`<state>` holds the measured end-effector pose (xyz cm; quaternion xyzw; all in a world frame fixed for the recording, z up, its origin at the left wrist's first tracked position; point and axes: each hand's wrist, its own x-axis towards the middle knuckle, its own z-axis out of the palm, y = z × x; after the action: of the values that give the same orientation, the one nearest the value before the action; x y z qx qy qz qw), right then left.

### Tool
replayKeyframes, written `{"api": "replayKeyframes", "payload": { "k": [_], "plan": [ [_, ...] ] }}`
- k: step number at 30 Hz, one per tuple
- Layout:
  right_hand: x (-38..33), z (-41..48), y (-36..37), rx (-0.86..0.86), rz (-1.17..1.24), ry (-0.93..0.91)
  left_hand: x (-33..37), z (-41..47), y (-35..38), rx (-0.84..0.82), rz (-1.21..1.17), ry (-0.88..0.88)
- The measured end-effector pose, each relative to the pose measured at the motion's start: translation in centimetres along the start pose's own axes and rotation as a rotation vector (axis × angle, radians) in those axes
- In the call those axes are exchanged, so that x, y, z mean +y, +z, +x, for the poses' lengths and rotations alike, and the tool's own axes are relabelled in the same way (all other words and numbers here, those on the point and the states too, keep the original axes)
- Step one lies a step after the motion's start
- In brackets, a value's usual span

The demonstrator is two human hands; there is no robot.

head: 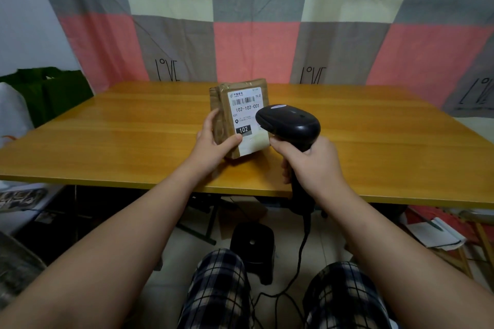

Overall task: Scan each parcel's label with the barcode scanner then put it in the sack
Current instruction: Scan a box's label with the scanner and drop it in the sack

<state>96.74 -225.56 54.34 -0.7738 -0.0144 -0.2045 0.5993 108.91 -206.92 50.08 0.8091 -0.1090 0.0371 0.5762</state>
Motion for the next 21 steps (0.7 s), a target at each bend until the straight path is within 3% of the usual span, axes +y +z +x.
{"api": "replayKeyframes", "payload": {
  "k": [8,12,15,18,21],
  "plan": [
    [0.6,0.3,0.9,-0.073,0.107,-0.030,1.7,-2.6,-0.5,0.039,-0.135,0.054],
    [0.9,-0.2,3.9,-0.196,0.167,-0.063,1.1,-7.7,-4.0,0.183,-0.246,0.032],
    [0.4,-1.5,8.1,-0.394,0.290,-0.055,-0.6,-12.7,-7.9,0.285,-0.289,-0.052],
    [-0.1,-3.8,13.2,-0.586,0.374,-0.005,-2.3,-17.8,-11.5,0.422,-0.343,-0.137],
    [-0.9,-6.7,17.9,-0.633,0.528,0.094,-3.4,-22.5,-15.2,0.565,-0.351,-0.209]
  ]
}}
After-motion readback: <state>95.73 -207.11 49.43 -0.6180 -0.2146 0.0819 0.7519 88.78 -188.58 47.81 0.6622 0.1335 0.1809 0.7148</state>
